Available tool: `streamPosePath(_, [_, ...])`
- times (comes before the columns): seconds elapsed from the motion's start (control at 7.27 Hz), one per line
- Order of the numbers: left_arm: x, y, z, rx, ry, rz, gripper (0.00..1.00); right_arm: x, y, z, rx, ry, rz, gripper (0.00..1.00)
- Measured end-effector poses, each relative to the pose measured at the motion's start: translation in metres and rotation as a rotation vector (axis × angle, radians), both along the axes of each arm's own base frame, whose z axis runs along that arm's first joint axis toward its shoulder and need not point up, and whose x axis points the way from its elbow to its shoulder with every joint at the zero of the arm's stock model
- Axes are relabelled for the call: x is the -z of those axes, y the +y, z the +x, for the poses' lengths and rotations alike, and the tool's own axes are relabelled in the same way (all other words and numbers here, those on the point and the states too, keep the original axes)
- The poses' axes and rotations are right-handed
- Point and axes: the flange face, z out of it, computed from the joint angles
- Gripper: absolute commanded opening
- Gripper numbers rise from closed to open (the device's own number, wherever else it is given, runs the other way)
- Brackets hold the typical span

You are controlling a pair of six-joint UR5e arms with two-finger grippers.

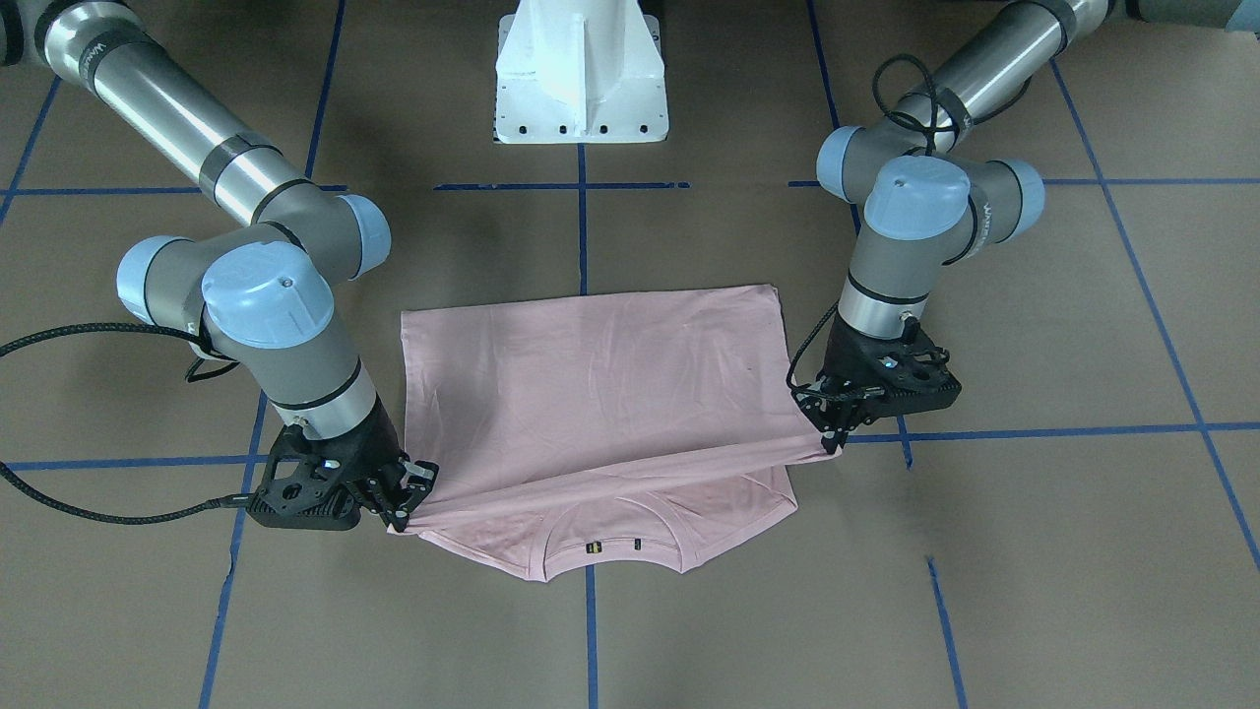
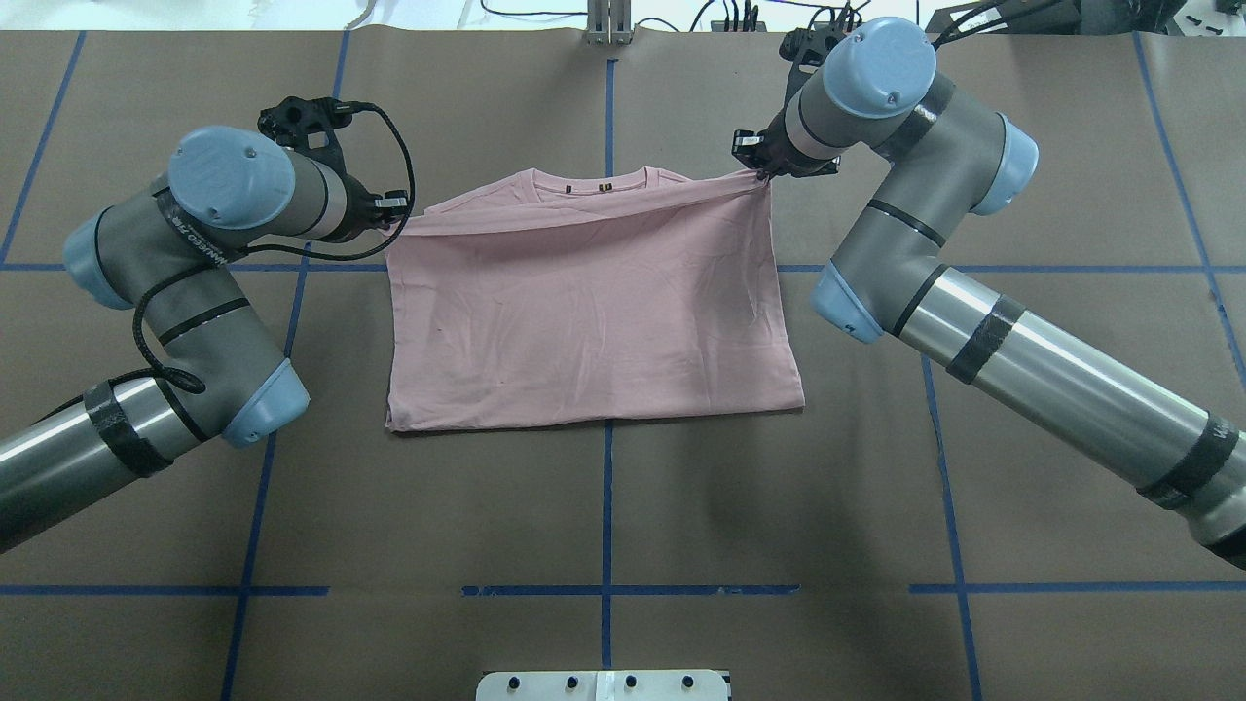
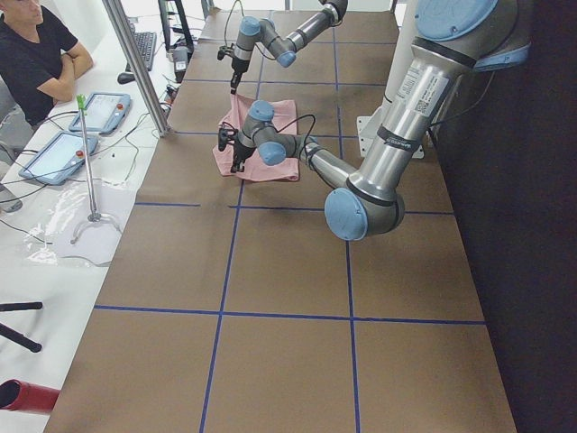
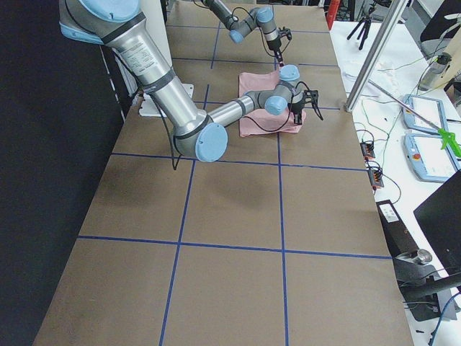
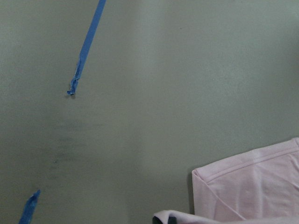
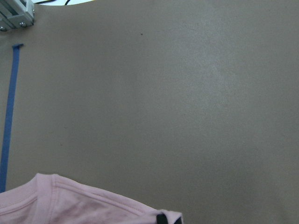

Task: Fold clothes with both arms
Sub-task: 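Lay the hem at the collar and open both grippers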

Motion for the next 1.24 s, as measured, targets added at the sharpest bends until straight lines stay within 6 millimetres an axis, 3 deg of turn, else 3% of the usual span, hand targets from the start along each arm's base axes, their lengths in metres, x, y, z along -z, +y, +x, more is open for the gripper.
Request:
streamPosePath(0.28, [0.002, 0.000, 0.002, -0.002, 0.002, 0.001, 0.00, 0.003, 0.003, -0.001, 0.003, -0.006, 0.004, 0.01])
streamPosePath(0.41, [0.002, 0.000, 0.002, -0.002, 0.003, 0.002, 0.31, 0.002, 0.006, -0.001, 0.006, -0.007, 0.005, 0.29])
streamPosePath(0.55, [0.004, 0.000, 0.003, -0.002, 0.004, 0.002, 0.51, -0.003, 0.011, -0.003, 0.013, -0.005, 0.004, 0.46])
streamPosePath(0.69, [0.004, 0.000, 0.003, 0.000, 0.006, 0.001, 0.55, -0.007, 0.016, -0.007, 0.022, 0.000, 0.004, 0.52])
streamPosePath(0.83, [0.006, 0.000, 0.003, 0.002, 0.009, 0.002, 0.78, -0.010, 0.019, -0.010, 0.026, 0.004, 0.004, 0.99])
streamPosePath(0.96, [0.008, -0.001, 0.004, 0.002, 0.011, 0.004, 1.00, -0.010, 0.021, -0.012, 0.028, 0.005, 0.004, 1.00])
streamPosePath(1.24, [0.009, -0.001, 0.004, -0.002, 0.006, 0.003, 1.00, -0.007, 0.025, -0.016, 0.035, 0.000, 0.006, 1.00])
